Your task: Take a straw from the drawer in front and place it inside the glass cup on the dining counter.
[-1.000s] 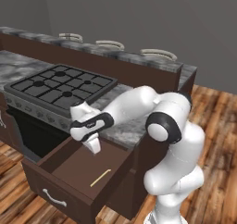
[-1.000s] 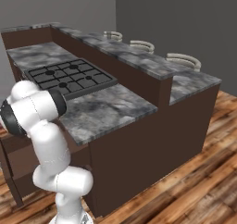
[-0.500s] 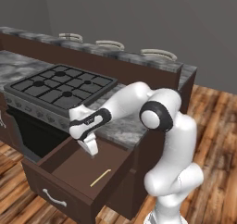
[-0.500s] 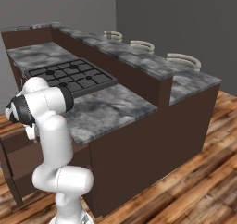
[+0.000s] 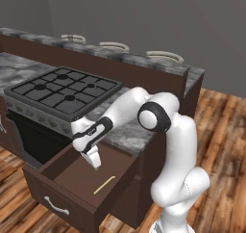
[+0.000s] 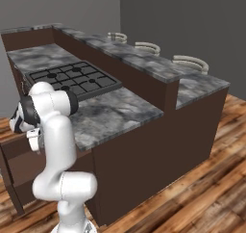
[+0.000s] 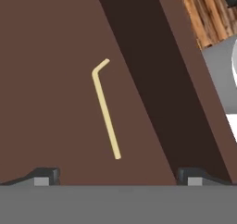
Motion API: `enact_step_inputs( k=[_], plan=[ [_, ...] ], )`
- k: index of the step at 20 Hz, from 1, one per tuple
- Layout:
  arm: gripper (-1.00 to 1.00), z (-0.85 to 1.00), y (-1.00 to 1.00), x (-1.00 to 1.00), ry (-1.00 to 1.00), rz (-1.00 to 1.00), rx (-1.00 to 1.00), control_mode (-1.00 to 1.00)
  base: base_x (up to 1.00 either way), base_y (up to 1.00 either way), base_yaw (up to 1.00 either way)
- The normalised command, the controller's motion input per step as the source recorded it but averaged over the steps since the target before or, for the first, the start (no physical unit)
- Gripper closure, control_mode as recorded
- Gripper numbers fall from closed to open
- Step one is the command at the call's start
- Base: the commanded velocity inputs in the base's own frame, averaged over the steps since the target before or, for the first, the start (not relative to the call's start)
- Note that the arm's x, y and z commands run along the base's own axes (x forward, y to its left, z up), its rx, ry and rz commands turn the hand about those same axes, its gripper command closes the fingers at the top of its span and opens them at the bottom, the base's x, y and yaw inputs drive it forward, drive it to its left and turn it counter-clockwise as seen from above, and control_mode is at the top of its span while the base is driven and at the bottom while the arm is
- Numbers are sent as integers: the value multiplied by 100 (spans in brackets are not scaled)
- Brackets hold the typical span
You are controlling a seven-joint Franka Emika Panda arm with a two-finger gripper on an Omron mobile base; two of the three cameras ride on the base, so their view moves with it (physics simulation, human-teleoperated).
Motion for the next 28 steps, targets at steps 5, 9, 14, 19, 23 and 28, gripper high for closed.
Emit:
enact_step_inputs(
  k=[5,9,14,19,23,28],
  plan=[
    [-100,-33,0,8,0,0,0,-100,0,0,0],
    [-100,-39,0,9,0,1,0,-100,0,0,0],
    [-100,-36,-1,14,0,1,0,-100,0,0,0],
    [-100,-23,-17,12,0,3,0,-100,0,0,0],
    [-100,-10,-38,0,0,2,0,-100,0,0,0],
    [-100,-14,-38,0,0,5,0,-100,0,0,0]
  ],
)
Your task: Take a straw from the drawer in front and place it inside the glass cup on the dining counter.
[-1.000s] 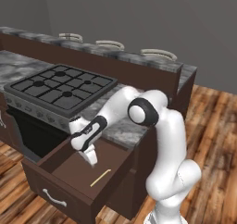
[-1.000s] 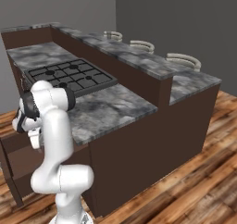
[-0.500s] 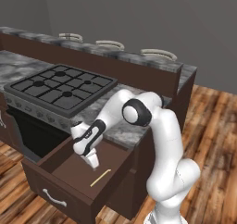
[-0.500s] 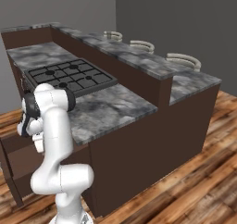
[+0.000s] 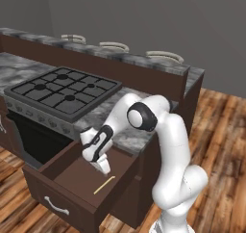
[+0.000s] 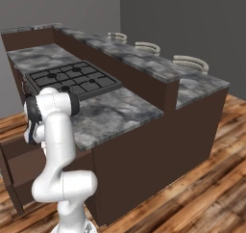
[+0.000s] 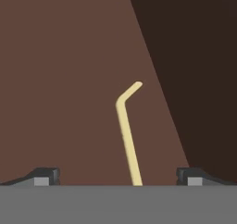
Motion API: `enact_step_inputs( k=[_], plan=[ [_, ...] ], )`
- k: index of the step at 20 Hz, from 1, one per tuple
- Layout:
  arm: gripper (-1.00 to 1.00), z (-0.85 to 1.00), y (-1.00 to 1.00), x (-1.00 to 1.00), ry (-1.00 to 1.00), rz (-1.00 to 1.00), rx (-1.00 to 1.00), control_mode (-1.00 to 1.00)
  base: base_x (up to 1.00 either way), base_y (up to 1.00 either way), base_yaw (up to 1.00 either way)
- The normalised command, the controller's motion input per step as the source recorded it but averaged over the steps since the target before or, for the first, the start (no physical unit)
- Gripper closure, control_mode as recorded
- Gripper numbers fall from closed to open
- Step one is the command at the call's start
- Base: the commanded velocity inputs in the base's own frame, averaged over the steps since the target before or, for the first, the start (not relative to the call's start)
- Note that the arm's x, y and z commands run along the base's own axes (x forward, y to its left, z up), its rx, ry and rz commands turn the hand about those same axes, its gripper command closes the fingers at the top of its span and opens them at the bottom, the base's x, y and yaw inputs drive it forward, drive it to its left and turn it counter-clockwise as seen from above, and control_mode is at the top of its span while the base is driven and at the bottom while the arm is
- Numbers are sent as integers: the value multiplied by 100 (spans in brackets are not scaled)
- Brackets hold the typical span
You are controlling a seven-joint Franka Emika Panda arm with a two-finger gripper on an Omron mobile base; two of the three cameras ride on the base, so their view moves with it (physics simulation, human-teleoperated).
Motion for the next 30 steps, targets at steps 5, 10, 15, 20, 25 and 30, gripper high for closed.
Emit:
enact_step_inputs(
  k=[5,10,15,20,25,30],
  plan=[
    [-100,-20,-22,0,-3,5,0,-100,0,0,0],
    [-100,-22,-3,0,-4,5,0,-100,0,0,0],
    [-100,-22,0,0,-2,4,0,-100,0,0,0],
    [-100,-18,0,0,-3,3,0,-100,0,0,0],
    [-100,-14,0,0,-2,1,0,-100,0,0,0],
    [-100,-16,0,0,-3,0,0,-100,0,0,0]
  ],
)
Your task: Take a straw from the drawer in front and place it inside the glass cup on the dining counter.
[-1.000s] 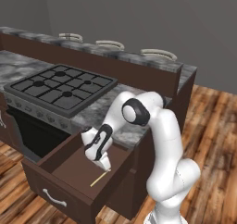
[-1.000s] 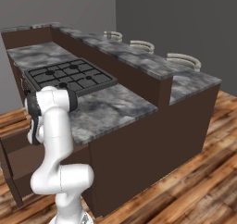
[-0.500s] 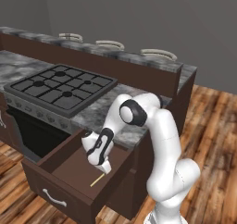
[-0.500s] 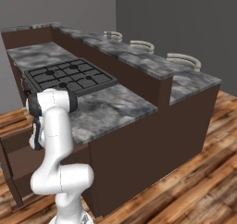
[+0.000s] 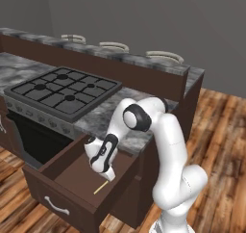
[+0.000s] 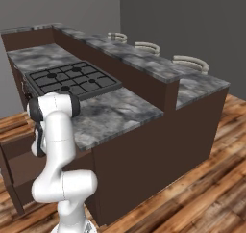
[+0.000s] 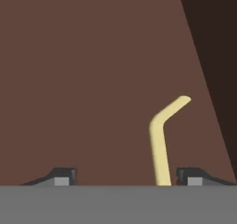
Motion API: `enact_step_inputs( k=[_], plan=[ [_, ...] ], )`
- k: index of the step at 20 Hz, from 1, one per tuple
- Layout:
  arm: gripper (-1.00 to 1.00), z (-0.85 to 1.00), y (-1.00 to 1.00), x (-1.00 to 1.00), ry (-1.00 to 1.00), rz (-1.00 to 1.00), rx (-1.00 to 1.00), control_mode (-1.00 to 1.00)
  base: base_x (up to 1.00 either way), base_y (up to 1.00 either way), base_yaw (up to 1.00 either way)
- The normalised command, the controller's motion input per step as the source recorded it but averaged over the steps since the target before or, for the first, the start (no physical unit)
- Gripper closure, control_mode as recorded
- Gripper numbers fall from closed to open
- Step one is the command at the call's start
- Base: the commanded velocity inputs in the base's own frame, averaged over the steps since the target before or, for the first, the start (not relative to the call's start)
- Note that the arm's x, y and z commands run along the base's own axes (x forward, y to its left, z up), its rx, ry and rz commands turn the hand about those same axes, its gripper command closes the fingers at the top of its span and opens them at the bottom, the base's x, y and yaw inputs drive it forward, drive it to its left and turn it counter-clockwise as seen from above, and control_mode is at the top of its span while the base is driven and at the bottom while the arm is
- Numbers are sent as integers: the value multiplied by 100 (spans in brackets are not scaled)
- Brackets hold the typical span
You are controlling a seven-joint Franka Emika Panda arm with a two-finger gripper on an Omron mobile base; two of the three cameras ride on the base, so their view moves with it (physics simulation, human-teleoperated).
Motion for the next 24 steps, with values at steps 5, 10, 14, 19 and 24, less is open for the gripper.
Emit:
enact_step_inputs(
  k=[5,10,14,19,24],
  plan=[
    [-100,-39,-13,-4,-11,5,2,-100,0,0,0],
    [-100,-54,-32,-30,-18,9,7,-100,0,0,0],
    [-100,-56,-28,-41,-16,7,10,-100,0,0,0],
    [-100,-34,-2,-42,-19,9,13,-100,0,0,0],
    [100,-34,6,-25,-12,2,14,-100,0,0,0]
  ],
)
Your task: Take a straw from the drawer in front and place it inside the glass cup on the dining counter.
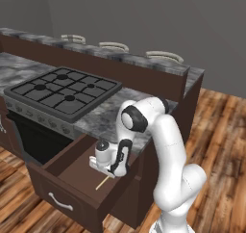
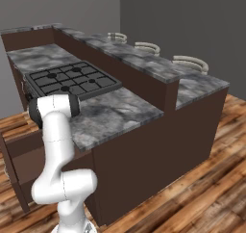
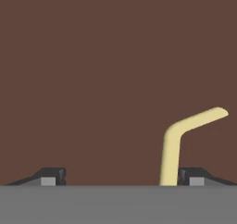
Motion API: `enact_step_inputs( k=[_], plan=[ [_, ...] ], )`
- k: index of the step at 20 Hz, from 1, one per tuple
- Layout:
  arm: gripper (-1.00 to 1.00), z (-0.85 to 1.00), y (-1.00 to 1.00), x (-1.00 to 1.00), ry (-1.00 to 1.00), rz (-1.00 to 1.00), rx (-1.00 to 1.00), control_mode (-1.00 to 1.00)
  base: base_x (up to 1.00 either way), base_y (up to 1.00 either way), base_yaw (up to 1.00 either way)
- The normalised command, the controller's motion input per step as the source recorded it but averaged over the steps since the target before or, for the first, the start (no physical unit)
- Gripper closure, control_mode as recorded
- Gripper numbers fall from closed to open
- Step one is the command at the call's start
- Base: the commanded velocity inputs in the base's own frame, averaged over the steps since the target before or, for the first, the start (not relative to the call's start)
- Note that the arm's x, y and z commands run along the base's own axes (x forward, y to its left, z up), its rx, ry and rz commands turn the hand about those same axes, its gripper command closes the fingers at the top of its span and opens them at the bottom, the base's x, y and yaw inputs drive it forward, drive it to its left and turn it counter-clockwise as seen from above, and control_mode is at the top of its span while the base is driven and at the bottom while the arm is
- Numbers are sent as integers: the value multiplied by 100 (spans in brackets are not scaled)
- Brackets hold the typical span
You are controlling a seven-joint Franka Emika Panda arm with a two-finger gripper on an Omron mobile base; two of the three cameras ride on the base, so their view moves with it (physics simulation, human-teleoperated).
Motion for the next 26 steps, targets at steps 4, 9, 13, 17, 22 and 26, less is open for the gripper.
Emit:
enact_step_inputs(
  k=[4,9,13,17,22,26],
  plan=[
    [100,-37,1,-7,-4,0,15,-100,0,0,0],
    [100,-29,4,-9,0,0,13,-100,0,0,0],
    [100,-7,18,-14,0,0,11,-100,0,0,0],
    [100,1,25,-18,-2,0,6,-100,0,0,0],
    [100,26,31,-26,-7,0,1,-100,0,0,0],
    [100,82,10,-52,-7,0,0,-100,0,0,0]
  ],
)
